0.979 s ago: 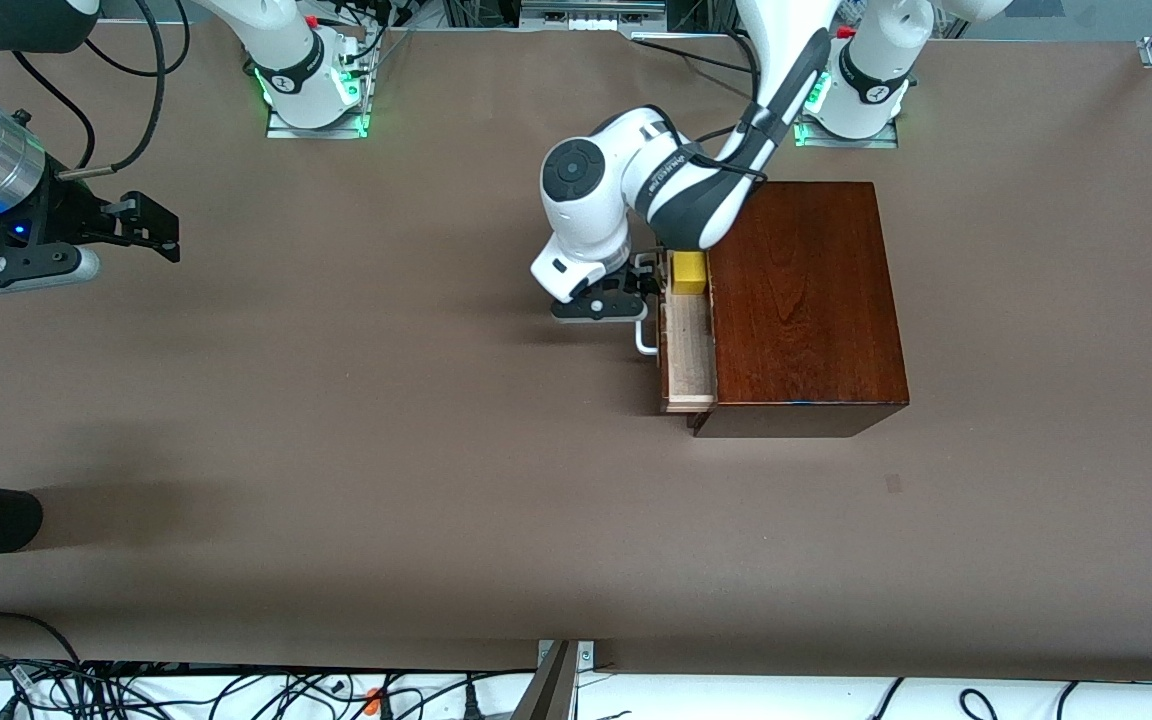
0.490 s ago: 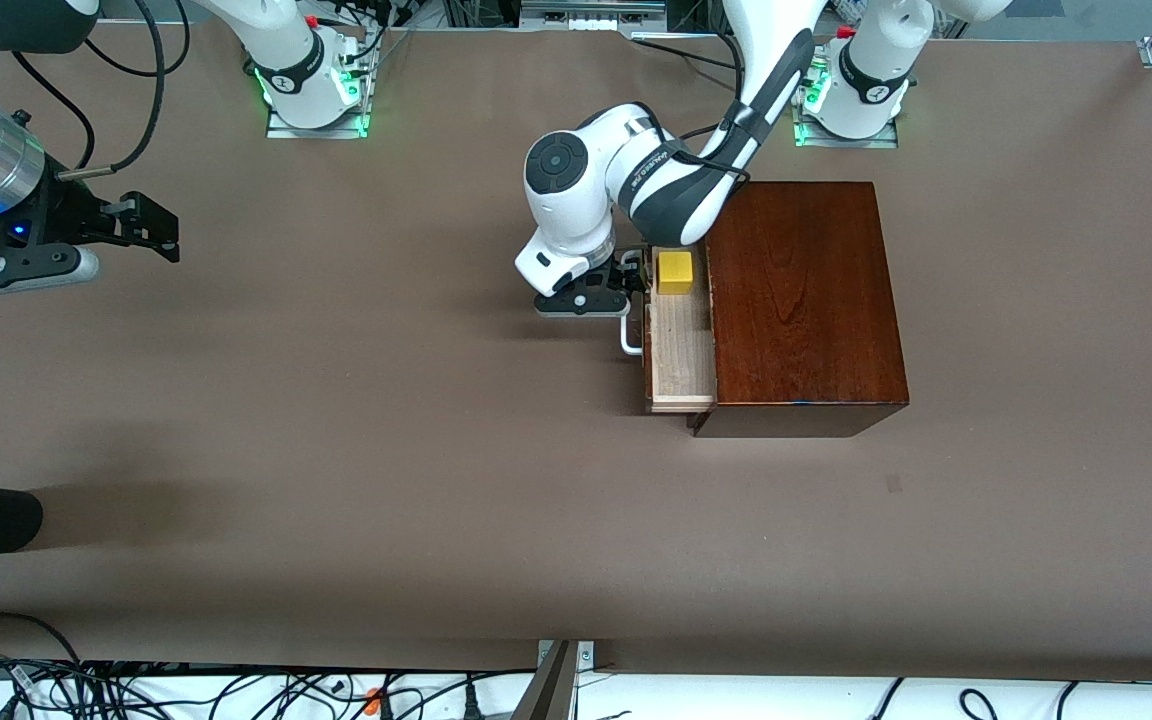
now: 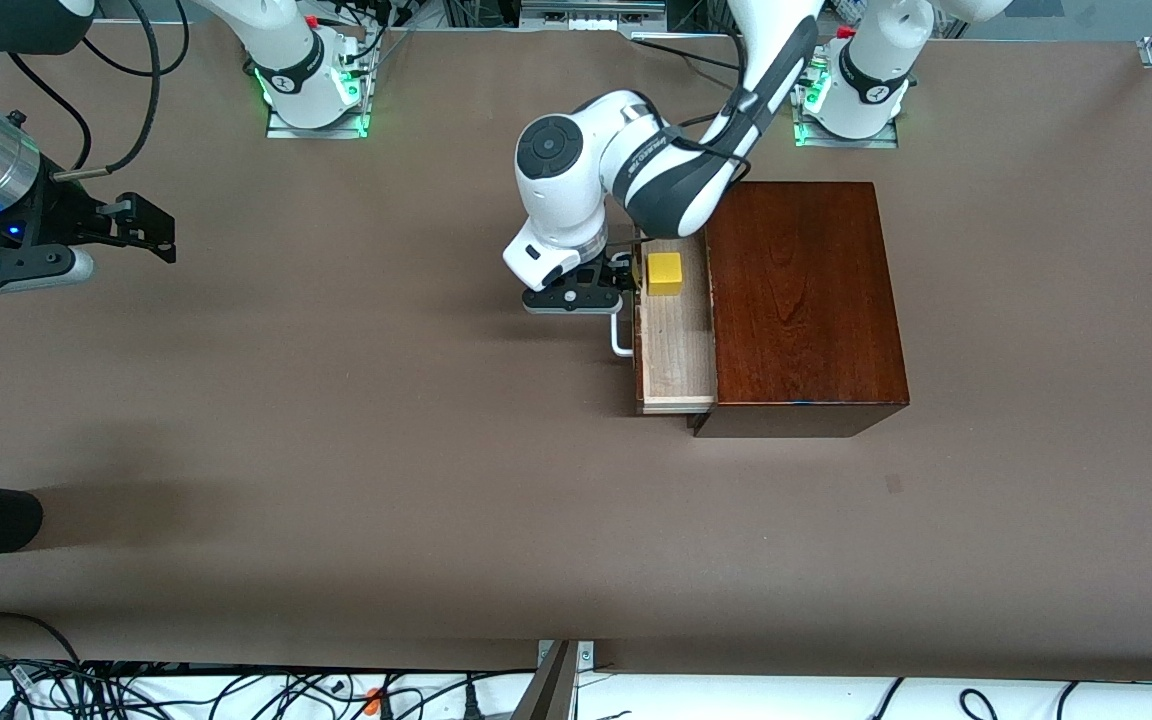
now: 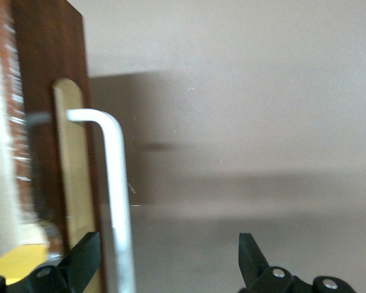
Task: Open drawer, take yellow block, close drawer
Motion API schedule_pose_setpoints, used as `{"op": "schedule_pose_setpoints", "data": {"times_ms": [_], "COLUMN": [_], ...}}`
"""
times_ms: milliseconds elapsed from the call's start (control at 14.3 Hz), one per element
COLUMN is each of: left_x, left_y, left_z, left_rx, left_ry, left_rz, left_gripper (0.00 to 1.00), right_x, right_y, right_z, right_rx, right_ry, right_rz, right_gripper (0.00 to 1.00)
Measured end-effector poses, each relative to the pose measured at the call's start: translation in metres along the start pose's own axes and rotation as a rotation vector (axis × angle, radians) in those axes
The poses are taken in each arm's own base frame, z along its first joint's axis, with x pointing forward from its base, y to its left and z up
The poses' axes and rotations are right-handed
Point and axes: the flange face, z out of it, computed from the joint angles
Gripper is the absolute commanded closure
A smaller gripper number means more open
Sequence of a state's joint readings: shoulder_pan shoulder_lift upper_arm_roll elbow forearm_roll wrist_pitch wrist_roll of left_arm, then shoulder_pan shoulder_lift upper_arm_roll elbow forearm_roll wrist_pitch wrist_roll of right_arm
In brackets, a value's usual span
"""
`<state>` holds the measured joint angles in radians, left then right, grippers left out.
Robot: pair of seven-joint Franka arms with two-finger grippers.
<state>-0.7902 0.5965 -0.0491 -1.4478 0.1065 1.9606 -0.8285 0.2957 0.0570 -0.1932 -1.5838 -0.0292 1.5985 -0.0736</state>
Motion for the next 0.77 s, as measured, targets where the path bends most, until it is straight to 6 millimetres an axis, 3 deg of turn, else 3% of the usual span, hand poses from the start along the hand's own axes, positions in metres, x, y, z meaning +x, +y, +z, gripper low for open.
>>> {"op": "schedule_pose_setpoints", "data": {"times_ms": [140,280,559,769], "left_x": [0.009,0.022,0.051,0.082], "left_y": [-0.024,-0.065,-0.174,-0.266], "left_z": [-0.035,-0.084,-0.172,-0.199], "left_rx": [0.021,0.036,0.049,0.036], "left_ry": [-0.013,-0.033,-0.086,-0.105], "left_rz": [0.049,0.100,0.160,0.103], "left_gripper": [0.00,0.00,0.00,0.00], "right_x": [0.000,0.000,0.000,0.000], "right_y": [0.000,0.000,0.001,0.001], "right_z": [0.000,0.000,0.000,0.000], "right_rx": [0.000,0.000,0.000,0.000], "right_ry": [0.000,0.000,-0.001,0.000], "right_rz": [0.000,0.001,0.003,0.001], "right_gripper": [0.00,0.00,0.00,0.00]}}
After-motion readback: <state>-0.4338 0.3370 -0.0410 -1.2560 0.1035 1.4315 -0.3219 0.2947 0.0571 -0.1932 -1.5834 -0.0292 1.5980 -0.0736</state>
